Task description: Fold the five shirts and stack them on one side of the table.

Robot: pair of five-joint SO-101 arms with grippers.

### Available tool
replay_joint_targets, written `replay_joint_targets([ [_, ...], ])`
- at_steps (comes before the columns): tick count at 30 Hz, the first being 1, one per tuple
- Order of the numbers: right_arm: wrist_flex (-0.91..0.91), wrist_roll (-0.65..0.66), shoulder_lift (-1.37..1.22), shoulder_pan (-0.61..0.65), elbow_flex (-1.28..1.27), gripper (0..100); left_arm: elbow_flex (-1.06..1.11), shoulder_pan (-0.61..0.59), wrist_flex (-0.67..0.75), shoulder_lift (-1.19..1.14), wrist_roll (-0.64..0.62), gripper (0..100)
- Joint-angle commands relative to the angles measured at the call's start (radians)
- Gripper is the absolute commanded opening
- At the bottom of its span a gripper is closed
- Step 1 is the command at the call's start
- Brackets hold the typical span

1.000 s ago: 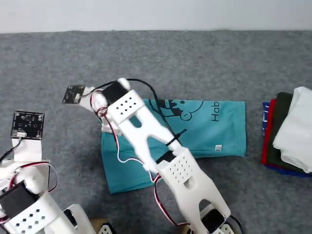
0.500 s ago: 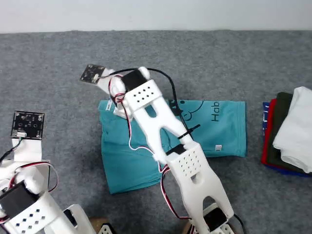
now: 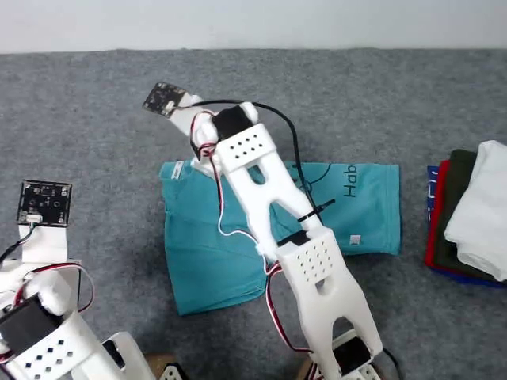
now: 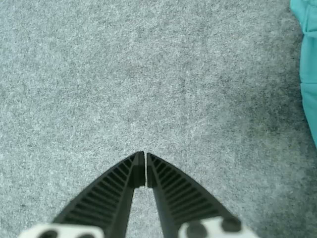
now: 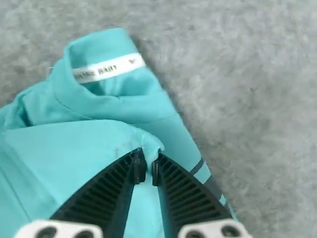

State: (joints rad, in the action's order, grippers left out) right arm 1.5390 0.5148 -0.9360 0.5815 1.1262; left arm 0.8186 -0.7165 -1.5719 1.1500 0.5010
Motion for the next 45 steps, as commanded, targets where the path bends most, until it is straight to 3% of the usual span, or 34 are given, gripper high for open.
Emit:
replay_joint_targets([
  [1, 0.025, -0.014, 0.008, -0.012, 0.055, 3.5, -0.004, 0.0, 0.025, 0.005, 0.003, 1],
  [6, 0.122, -0.015, 0.039, 0.005, 0.055, 17.0, -0.004, 0.0, 0.025, 0.005, 0.003, 1],
  [8, 0.163, -0.015, 0.065, 0.01, 0.055, 18.0, -0.004, 0.0, 0.025, 0.005, 0.003, 1],
  [13, 0.262, -0.017, 0.125, 0.058, 0.037, 18.0, -0.004, 0.0, 0.026, 0.005, 0.003, 1],
  [21, 0.255, -0.018, 0.205, 0.197, -0.158, 18.3, -0.004, 0.0, 0.026, 0.005, 0.003, 1],
  [28, 0.243, -0.035, 0.124, 0.308, -0.127, 18.3, -0.004, -0.005, 0.026, 0.005, 0.003, 1],
  [38, 0.168, -0.068, -0.048, 0.312, 0.021, 17.9, -0.004, -0.005, 0.026, 0.005, 0.003, 1],
  [42, 0.177, -0.034, -0.113, 0.302, 0.109, 8.0, -0.004, -0.005, 0.025, 0.005, 0.003, 1],
  [45, 0.219, -0.018, -0.133, 0.298, 0.175, 6.7, -0.004, -0.005, 0.025, 0.005, 0.003, 1],
])
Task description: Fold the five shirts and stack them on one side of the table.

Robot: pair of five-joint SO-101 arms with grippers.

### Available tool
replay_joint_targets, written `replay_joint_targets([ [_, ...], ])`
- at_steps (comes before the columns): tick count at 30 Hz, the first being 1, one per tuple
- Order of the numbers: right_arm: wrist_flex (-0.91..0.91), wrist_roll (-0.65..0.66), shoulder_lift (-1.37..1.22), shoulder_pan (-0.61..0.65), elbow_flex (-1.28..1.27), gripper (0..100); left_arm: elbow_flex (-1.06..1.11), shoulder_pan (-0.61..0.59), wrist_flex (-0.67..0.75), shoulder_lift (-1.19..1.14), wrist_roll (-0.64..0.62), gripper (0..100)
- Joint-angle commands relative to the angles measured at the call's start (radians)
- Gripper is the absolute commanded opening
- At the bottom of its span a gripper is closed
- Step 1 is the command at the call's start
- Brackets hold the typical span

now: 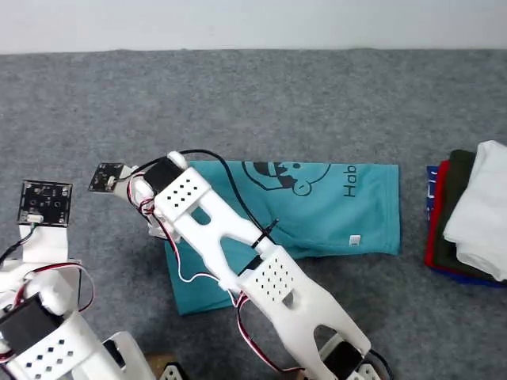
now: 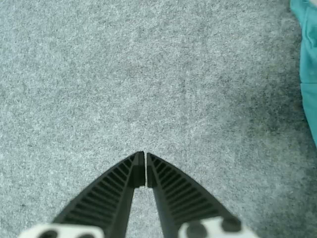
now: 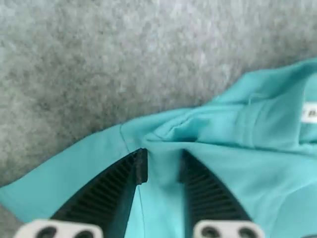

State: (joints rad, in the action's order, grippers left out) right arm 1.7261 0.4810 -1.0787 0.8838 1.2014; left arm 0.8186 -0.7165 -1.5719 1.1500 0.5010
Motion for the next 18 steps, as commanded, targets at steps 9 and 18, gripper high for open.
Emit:
replay_joint_targets([
  [9, 0.068, 0.017, 0.03, 0.008, 0.153, 4.4, -0.004, -0.002, 0.025, 0.005, 0.003, 1],
  [18, 0.068, 0.011, 0.031, 0.007, 0.069, 15.6, -0.004, -0.002, 0.025, 0.005, 0.003, 1],
])
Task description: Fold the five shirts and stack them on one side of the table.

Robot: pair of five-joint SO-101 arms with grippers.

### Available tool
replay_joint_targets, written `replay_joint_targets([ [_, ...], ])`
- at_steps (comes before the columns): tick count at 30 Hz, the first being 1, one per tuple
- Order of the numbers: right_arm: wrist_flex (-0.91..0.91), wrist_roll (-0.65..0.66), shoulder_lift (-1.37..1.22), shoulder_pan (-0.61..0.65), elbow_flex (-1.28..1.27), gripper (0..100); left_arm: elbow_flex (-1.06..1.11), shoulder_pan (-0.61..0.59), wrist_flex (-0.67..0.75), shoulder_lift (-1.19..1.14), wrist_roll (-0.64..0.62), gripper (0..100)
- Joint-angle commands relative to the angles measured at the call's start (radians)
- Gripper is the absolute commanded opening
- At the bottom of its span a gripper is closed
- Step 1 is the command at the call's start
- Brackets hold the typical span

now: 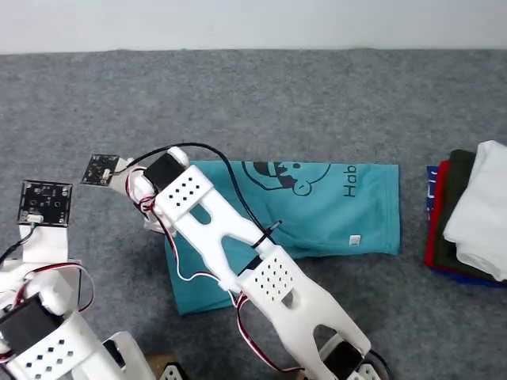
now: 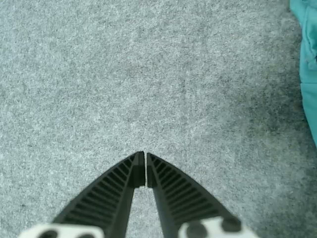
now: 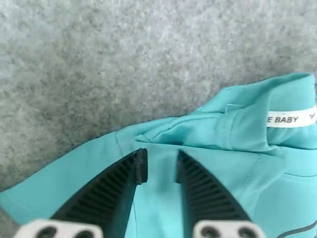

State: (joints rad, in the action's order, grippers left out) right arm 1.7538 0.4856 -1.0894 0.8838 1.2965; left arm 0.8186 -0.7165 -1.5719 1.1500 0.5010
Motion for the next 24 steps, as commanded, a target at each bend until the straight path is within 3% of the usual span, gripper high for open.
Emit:
replay_joint_targets([
  [1, 0.038, 0.006, 0.042, 0.007, -0.049, 15.4, -0.004, -0.002, 0.025, 0.005, 0.003, 1],
  [10, -0.062, 0.006, 0.041, -0.005, -0.17, 15.2, -0.002, 0.0, 0.025, 0.005, 0.003, 1],
  [14, -0.101, 0.014, 0.041, -0.013, -0.204, 3.9, -0.002, 0.0, 0.025, 0.005, 0.003, 1],
  [24, 0.024, 0.02, 0.064, -0.013, -0.032, 1.1, -0.002, 0.0, 0.025, 0.005, 0.003, 1],
])
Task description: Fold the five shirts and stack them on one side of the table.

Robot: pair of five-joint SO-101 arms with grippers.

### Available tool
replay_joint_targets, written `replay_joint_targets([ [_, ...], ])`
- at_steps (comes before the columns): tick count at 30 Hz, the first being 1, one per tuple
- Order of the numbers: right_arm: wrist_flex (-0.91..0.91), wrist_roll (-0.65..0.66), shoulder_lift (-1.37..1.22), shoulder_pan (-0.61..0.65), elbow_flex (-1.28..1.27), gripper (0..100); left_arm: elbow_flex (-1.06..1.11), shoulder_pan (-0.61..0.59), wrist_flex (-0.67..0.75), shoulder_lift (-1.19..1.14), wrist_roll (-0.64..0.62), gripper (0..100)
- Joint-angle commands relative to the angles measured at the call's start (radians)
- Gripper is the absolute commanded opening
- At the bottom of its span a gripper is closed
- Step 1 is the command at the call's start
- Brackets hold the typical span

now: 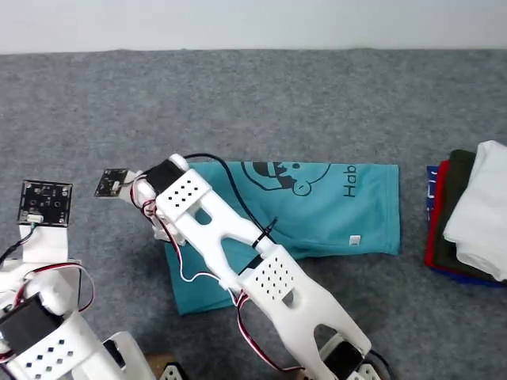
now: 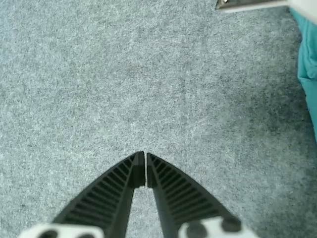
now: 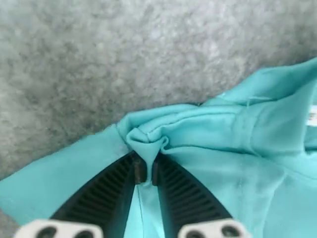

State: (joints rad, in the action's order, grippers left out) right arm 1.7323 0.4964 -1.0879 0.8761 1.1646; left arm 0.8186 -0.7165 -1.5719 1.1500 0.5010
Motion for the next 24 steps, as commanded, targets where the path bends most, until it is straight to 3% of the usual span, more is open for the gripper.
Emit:
replay_joint_targets([
  [1, 0.056, 0.009, 0.061, -0.005, 0.12, 1.1, -0.002, 0.0, 0.025, 0.005, 0.003, 1],
  [15, 0.064, 0.021, 0.09, 0.039, 0.13, 1.1, -0.002, 0.0, 0.025, 0.005, 0.003, 1],
  [24, 0.01, -0.054, 0.093, 0.082, 0.137, 1.1, -0.002, 0.0, 0.025, 0.005, 0.003, 1],
])
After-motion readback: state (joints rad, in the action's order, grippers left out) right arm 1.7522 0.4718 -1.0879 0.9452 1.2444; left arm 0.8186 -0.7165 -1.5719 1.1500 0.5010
